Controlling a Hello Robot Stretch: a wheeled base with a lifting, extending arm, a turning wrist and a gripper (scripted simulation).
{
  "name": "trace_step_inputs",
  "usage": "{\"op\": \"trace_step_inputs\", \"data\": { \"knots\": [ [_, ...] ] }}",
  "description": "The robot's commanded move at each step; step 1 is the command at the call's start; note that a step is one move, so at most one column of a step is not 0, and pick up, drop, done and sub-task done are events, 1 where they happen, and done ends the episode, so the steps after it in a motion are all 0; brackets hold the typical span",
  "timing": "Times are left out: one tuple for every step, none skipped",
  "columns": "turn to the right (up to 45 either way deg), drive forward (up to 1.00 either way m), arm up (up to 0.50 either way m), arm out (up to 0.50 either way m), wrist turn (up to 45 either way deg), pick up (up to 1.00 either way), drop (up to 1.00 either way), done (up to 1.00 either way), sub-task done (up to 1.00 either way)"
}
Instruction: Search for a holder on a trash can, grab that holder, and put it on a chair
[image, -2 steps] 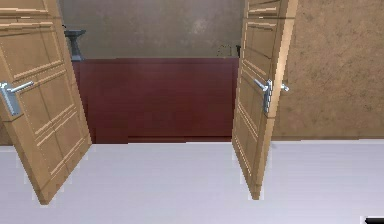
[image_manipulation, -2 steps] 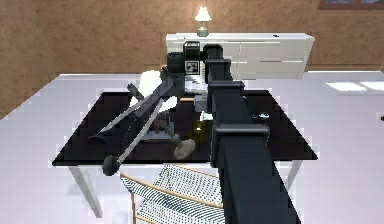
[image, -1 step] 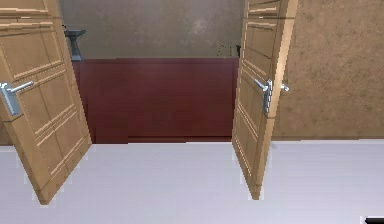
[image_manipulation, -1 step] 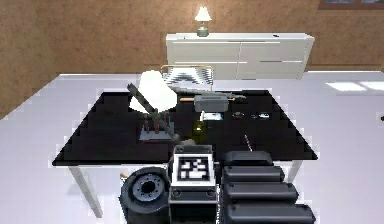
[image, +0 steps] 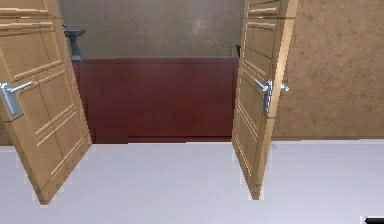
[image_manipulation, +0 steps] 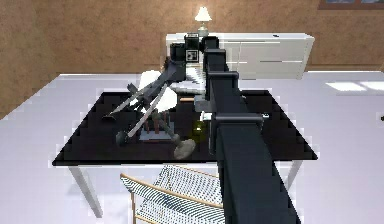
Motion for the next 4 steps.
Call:
{"op": "trace_step_inputs", "data": {
  "knots": [
    [0.0,0.0,0.0,0.0,45.0,0.0,0.0,0.0,0.0],
    [0.0,0.0,0.0,0.0,45.0,0.0,0.0,0.0,0.0],
    [0.0,0.0,0.0,0.0,36.0,0.0,0.0,0.0,0.0],
    [0.0,0.0,-0.08,0.0,0.0,0.0,0.0,0.0,0.0]
  ]
}}
